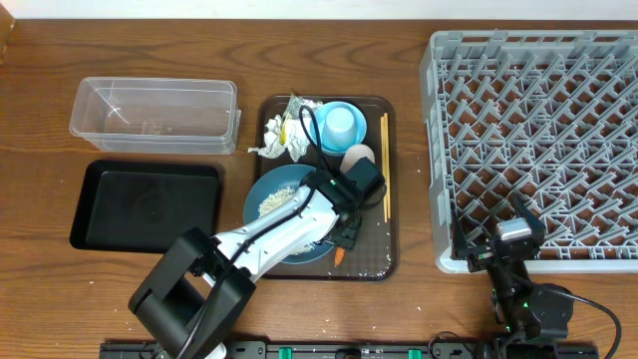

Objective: Sort waste into correct bins and load items into the dishwasher rack
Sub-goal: 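Grasp the rim of the blue plate with the left gripper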

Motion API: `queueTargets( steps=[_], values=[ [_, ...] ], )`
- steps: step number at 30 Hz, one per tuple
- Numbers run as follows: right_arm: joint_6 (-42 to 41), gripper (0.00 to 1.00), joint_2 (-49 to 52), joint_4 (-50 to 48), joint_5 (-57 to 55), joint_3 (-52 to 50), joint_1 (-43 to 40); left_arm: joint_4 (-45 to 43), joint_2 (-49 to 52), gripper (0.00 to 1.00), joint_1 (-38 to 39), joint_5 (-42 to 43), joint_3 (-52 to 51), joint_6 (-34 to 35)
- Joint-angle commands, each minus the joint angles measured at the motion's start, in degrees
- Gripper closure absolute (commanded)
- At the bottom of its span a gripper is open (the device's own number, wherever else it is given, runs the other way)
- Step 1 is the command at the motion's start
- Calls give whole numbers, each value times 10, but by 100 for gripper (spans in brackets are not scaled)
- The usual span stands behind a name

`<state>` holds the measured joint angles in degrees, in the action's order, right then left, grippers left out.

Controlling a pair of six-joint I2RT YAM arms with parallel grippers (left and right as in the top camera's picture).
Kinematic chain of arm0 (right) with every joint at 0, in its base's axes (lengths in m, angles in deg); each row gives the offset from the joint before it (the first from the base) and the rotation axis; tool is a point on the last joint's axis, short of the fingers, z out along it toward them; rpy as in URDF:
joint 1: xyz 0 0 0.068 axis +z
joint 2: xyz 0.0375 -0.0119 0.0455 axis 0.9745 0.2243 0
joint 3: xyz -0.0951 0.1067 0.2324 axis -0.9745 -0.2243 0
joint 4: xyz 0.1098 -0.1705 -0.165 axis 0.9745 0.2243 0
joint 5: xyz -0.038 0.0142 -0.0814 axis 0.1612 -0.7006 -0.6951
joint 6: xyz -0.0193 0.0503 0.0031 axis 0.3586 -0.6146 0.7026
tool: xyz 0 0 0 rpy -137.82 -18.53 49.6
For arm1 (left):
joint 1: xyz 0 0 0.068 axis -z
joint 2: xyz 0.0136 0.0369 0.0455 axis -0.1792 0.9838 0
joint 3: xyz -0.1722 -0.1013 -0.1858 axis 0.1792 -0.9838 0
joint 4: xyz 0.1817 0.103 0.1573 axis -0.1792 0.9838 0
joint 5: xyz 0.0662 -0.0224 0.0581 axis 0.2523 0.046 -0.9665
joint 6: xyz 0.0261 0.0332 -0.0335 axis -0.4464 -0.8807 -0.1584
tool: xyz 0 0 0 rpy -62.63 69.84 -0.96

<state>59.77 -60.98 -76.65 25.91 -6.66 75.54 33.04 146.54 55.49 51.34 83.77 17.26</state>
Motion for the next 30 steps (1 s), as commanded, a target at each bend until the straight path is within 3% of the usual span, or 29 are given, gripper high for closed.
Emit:
queueTargets(
  steps=[1,5,10,18,24,30],
  values=[
    [7,1,-3,2,-1,-1,-7,-8,8,33,2,-16,-12,-5],
    [7,1,-3,2,-1,-1,-7,-18,8,34,2,-19,-12,-5],
    [7,1,-3,2,-1,-1,-7,-20,8,45,2,-32,-12,-6],
    [7,1,-3,2,-1,-1,-7,-20,7,53,2,-32,-12,-7],
    [7,1,-3,2,-1,-1,-7,-20,4,54,2,-32,-7,-7],
    [7,1,-3,2,-1,-1,-7,-19,3,68,2,-29,-6,-7]
  ],
)
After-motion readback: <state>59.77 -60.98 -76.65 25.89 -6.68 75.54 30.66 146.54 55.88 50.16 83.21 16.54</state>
